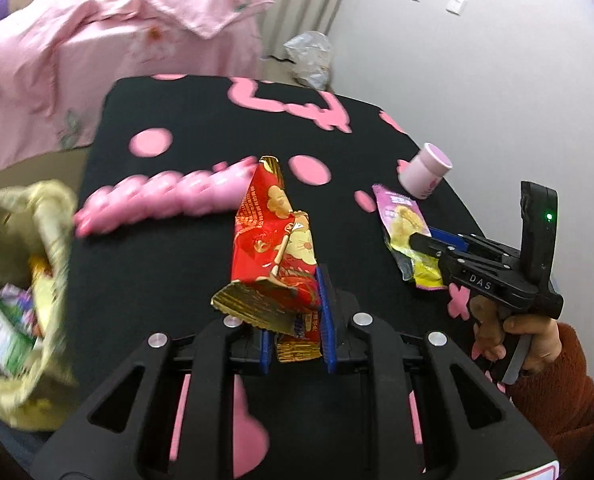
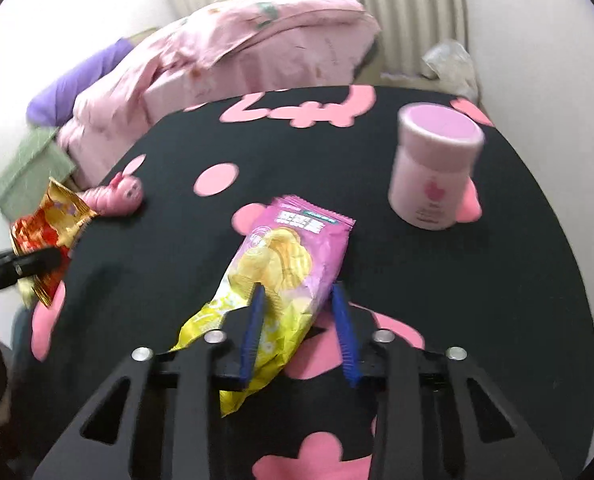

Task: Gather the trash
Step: 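Grasp the yellow potato chip bag with the right tool while the left holds the candy wrapper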

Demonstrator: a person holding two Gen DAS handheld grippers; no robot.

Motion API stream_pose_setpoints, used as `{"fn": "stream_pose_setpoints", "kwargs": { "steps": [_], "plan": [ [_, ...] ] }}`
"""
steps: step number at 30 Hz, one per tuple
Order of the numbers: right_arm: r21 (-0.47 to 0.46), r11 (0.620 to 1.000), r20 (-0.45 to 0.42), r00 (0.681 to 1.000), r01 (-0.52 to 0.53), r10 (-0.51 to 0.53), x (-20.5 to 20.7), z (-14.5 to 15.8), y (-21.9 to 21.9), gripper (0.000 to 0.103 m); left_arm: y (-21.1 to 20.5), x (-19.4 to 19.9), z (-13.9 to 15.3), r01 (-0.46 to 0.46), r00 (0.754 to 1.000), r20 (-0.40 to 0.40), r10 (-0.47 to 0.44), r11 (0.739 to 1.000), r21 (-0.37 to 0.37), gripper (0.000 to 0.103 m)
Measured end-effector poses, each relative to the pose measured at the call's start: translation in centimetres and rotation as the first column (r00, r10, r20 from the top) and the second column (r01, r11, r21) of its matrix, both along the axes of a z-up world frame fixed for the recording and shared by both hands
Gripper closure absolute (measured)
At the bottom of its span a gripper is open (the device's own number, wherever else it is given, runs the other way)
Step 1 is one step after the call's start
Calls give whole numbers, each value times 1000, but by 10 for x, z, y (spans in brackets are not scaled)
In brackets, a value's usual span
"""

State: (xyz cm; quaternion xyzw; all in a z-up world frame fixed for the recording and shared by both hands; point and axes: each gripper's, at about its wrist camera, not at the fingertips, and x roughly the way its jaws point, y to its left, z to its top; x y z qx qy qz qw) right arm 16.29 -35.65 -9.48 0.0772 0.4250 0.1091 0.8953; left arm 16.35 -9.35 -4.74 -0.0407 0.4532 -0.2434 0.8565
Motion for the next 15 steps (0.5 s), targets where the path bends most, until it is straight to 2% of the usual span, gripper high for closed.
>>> {"fn": "stream_pose_setpoints", "kwargs": {
  "steps": [1,6,10,15],
  "plan": [
    [28,1000,-5,1000,-13,14,0,1,2,83,7,-2,0,-11,1000,-2,11,1000,-7,85],
    [36,998,41,998,-46,44,-7,19,15,91,40,-8,7,-74,997,15,75,997,-34,85],
    [1,996,98,991,-88,87,-16,43,32,91,57,-14,12,-98,995,33,99,994,-53,85],
    [-4,996,137,987,-86,86,-26,54,32,89,65,-22,9,-108,994,20,109,992,-68,85]
  ]
}}
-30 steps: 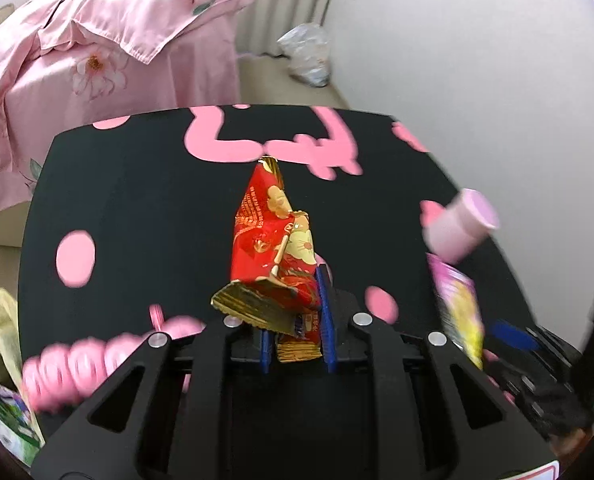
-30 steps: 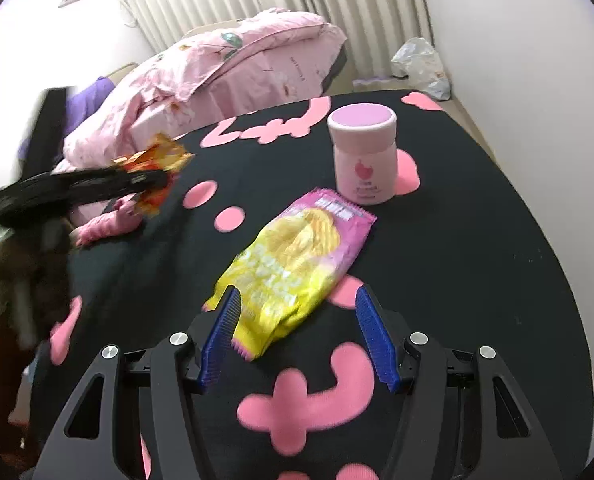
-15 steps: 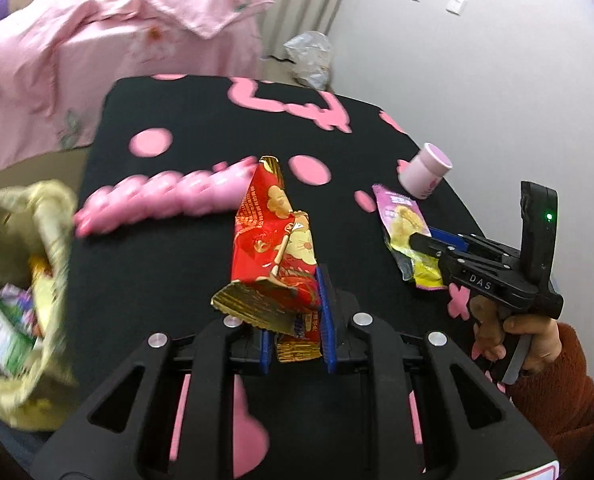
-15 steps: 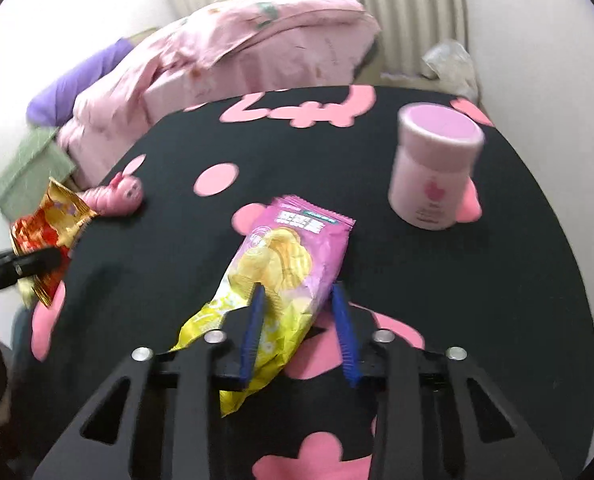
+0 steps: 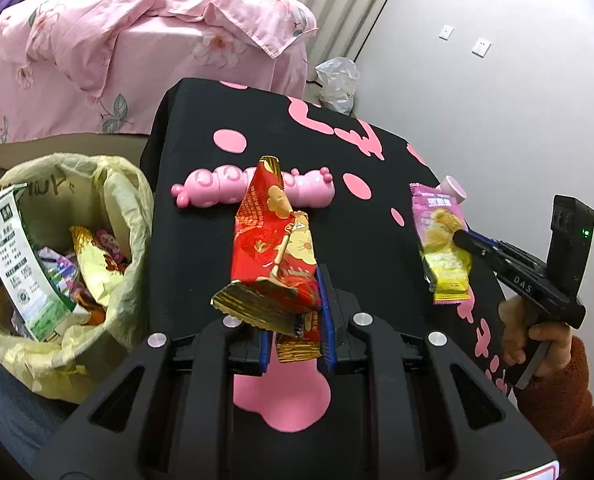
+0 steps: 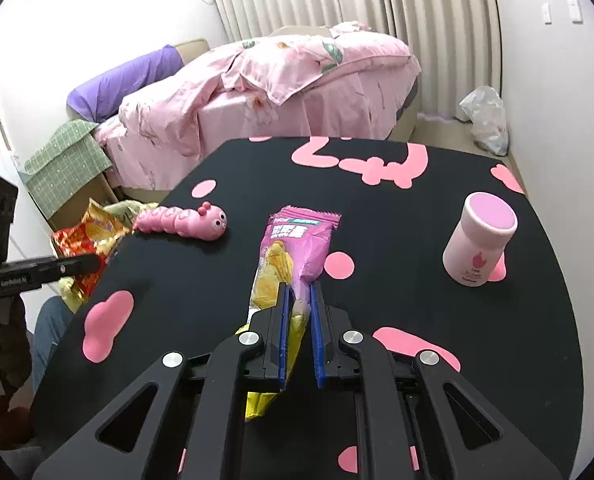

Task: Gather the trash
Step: 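Grasp the yellow potato chip bag with the right tool while the left holds the candy wrapper, then carry the candy wrapper and chip bag over the yellow trash bag and open both tools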

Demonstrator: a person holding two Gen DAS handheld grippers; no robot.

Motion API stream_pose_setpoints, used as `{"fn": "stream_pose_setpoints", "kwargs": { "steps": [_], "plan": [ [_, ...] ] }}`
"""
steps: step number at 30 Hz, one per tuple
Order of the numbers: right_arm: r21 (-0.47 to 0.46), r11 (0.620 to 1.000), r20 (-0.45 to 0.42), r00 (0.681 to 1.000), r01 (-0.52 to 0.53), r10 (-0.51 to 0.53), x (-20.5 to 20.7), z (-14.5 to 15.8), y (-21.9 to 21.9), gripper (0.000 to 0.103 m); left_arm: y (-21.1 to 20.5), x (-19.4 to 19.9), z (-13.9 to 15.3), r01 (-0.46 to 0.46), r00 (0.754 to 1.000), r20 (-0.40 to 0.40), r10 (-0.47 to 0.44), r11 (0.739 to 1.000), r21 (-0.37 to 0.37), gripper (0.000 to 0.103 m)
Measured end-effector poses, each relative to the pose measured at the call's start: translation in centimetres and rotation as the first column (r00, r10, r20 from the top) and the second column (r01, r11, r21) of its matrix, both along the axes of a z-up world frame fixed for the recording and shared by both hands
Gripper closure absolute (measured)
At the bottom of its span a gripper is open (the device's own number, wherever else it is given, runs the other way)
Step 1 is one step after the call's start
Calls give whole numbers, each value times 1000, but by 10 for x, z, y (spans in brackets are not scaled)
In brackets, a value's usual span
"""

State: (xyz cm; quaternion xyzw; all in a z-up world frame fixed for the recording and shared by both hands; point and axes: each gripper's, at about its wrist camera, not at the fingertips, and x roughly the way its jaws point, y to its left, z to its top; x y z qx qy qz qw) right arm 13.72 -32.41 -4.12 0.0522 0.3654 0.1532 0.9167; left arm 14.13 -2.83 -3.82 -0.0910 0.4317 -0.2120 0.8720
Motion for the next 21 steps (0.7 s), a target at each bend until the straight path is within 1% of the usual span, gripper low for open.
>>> {"fn": "stream_pose_setpoints", "kwargs": {
  "steps": [2,3,4,5,7,8,10,11,12,14,16,17,18,19,21],
  "plan": [
    [-17,999,-9,999,44,-44,-2,-5,-5,65,0,-4,-2,13,1000,-3,-13,1000,0,85],
    [-12,999,-21,999,48,-49,-3,-8,-7,43,-3,-4,-3,24,1000,-7,-24,1000,3,85],
    [14,999,-35,999,37,-37,-5,-13,-10,40,-6,-4,-5,32,999,-10,-32,999,6,85],
    [35,999,-51,998,31,-29,-6,-17,-11,40,-9,-3,-7,45,999,-17,-44,999,10,85],
    [75,997,-114,993,10,-1,-10,-27,-12,40,-15,-2,-11,58,998,-27,-58,998,8,85],
    [75,997,-127,992,3,6,-13,-30,-11,40,-18,-1,-13,63,997,-33,-63,998,8,85],
    [9,1000,-124,992,10,-9,-18,-36,-7,40,-23,0,-15,73,997,-38,-72,997,11,85],
    [-43,999,-112,994,16,-21,-19,-38,-4,41,-25,0,-16,76,996,-40,-76,997,13,85],
    [-69,997,-104,994,20,-27,-18,-39,-3,42,-28,1,-17,81,996,-43,-80,997,18,85],
    [-54,999,-121,993,0,-6,-13,-44,-2,44,-30,1,-18,86,995,-46,-85,996,26,85],
    [-43,999,-139,990,-18,12,-6,-50,0,54,-31,1,-18,87,995,-47,-86,996,30,85],
    [-54,999,-124,992,-12,5,-5,-50,1,60,-31,0,-17,86,995,-47,-84,996,34,85],
    [-55,998,-121,993,-10,3,-3,-50,1,61,-31,0,-18,85,995,-46,-84,996,33,85],
    [-42,999,-118,993,-6,1,-3,-48,0,66,-30,0,-17,84,996,-46,-83,996,34,85],
    [-31,999,-102,995,8,-11,-4,-43,-2,67,-27,0,-17,79,996,-43,-78,996,32,85]
  ]
}}
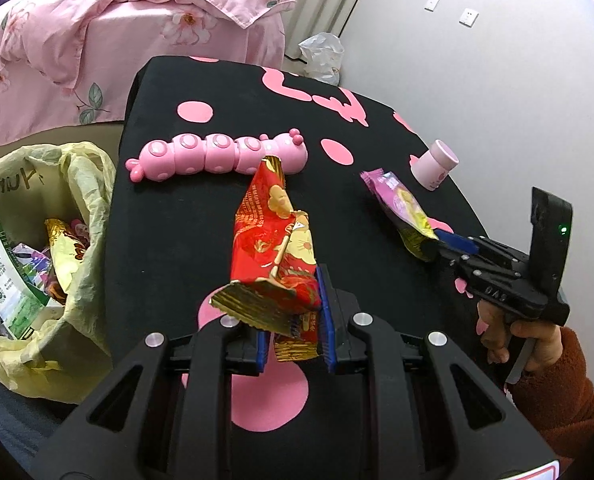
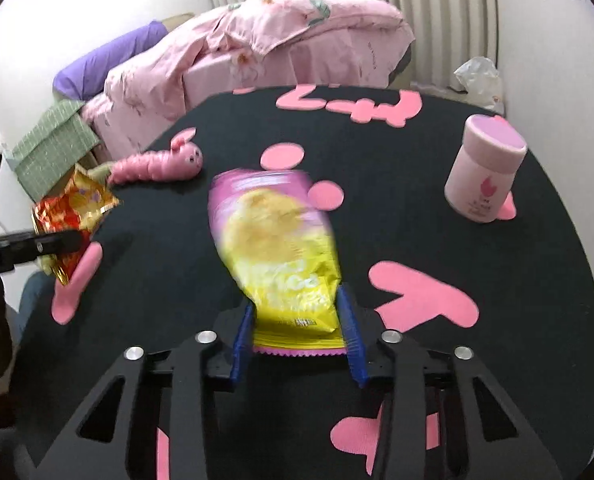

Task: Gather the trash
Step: 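Carry the candy wrapper and chip bag over the yellow trash bag and open both tools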

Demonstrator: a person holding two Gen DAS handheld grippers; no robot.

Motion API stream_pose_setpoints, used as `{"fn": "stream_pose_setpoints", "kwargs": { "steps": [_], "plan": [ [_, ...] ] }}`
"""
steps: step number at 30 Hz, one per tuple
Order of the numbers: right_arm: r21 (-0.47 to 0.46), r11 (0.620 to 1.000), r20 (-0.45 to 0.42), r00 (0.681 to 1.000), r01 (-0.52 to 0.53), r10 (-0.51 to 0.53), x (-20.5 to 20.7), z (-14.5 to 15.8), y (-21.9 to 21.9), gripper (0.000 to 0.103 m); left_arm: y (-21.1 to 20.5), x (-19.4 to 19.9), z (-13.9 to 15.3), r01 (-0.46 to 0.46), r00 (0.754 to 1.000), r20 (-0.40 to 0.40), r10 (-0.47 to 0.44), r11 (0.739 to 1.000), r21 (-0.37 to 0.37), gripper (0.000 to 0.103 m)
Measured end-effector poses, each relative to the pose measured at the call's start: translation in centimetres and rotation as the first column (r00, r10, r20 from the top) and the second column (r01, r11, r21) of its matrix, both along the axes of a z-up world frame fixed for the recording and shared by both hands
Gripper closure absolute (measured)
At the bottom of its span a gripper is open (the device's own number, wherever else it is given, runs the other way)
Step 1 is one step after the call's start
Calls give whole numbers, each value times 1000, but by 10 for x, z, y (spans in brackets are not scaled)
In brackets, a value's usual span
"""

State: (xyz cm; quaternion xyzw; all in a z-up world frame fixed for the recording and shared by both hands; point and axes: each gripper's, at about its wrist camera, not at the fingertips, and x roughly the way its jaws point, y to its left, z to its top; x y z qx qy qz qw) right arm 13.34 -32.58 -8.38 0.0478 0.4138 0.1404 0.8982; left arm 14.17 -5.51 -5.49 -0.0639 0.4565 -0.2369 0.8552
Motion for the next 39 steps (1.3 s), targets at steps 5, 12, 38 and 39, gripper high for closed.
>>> {"fn": "stream_pose_setpoints", "kwargs": {
  "steps": [5,12,38,39],
  "plan": [
    [10,1000,88,996,-16,15,-7,35,8,67,18,-2,15,-32,999,40,33,999,-23,85],
    [11,987,209,966,-160,154,9,94,66,67,98,1,52,-206,970,138,201,978,27,85],
    [-78,904,-36,907,-421,420,106,26,318,66,234,27,-16,-396,918,-38,394,918,-36,85],
    [-95,899,-38,904,-428,426,105,24,322,66,235,27,-16,-394,919,-38,393,918,-45,85]
  ]
}}
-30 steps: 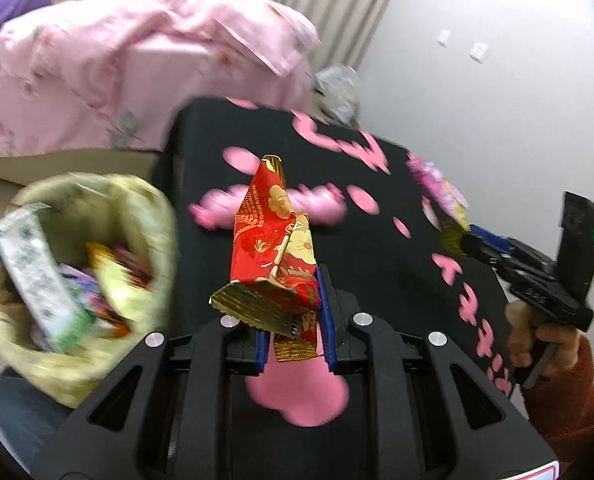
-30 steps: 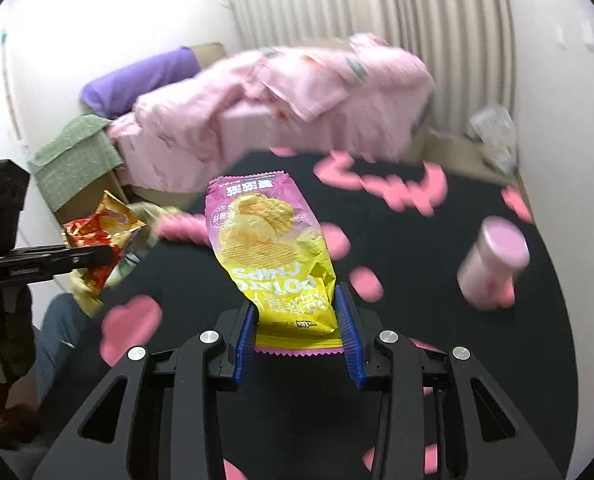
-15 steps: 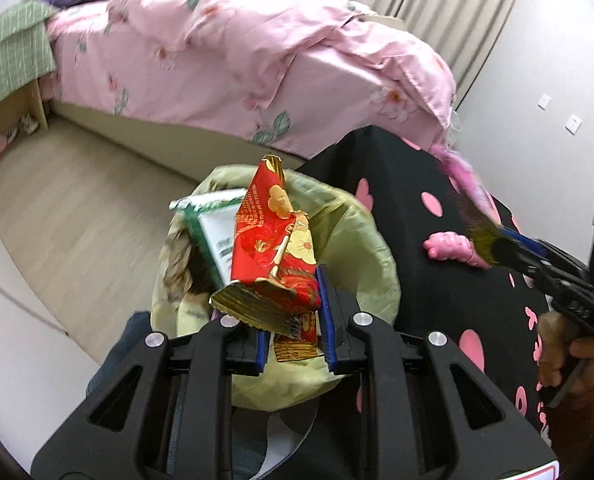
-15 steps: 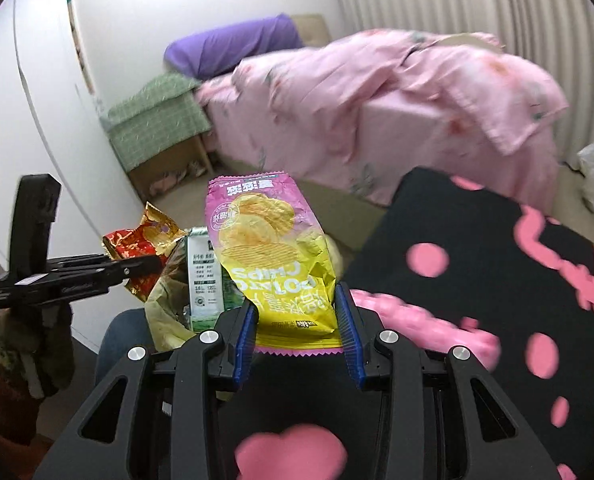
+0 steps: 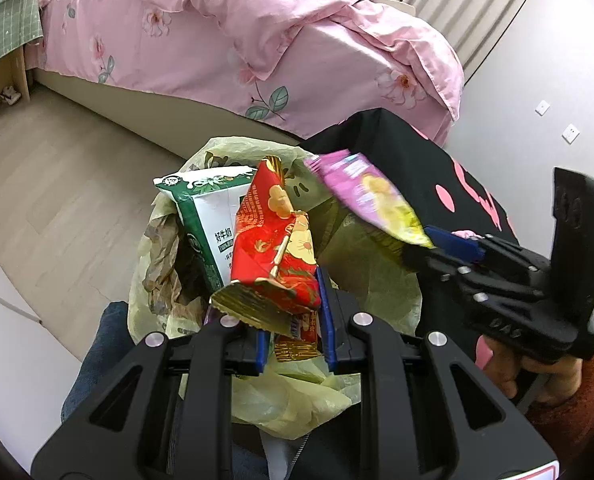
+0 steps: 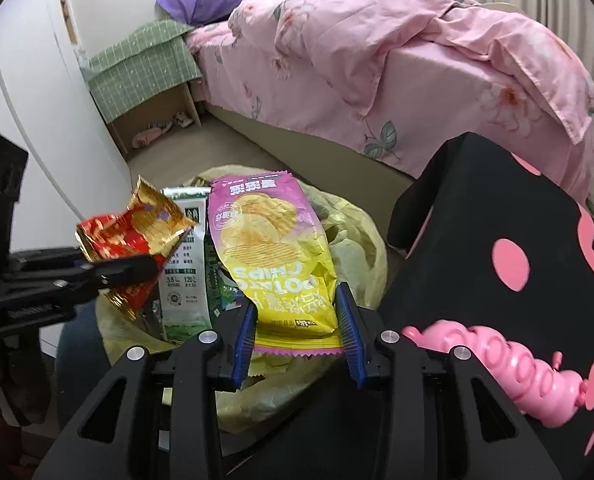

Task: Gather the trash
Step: 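Carry the candy wrapper and chip bag over the yellow trash bag and open both tools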

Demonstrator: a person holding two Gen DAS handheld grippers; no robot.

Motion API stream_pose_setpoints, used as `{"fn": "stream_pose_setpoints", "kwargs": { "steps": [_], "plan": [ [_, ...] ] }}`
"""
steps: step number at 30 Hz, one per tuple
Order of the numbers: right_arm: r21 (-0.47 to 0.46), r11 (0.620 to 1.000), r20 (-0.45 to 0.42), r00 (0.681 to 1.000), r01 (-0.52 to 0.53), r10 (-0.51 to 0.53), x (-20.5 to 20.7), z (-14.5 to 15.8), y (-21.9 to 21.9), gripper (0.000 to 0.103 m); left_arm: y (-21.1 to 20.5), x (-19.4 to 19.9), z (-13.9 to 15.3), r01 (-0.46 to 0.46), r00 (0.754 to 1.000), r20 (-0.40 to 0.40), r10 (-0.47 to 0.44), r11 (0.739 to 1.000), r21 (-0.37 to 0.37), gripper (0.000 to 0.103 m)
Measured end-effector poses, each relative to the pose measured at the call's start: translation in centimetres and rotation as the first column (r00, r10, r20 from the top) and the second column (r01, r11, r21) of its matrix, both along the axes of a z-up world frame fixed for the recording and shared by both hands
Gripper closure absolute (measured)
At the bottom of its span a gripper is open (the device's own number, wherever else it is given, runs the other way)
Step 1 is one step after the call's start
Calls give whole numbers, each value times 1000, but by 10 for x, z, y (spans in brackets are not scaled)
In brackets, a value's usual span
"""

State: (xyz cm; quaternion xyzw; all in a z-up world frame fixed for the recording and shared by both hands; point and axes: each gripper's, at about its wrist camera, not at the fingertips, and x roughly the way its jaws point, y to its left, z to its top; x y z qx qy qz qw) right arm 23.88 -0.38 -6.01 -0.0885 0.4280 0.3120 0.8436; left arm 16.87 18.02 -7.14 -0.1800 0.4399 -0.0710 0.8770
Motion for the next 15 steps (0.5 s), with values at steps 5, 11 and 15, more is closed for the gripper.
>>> {"fn": "stream_pose_setpoints", "kwargs": {
  "steps": [5,11,15],
  "plan": [
    [-70,997,50,998,-30,34,-4,-10,8,64,7,5,-7,-4,1000,-1,4,999,-49,82],
    [-85,995,60,996,-57,62,-10,-12,7,53,13,8,-10,-31,999,7,32,995,-97,53],
    [-107,993,77,995,-48,56,-15,-11,4,52,15,7,-3,-63,998,6,63,994,-89,43]
  ]
}}
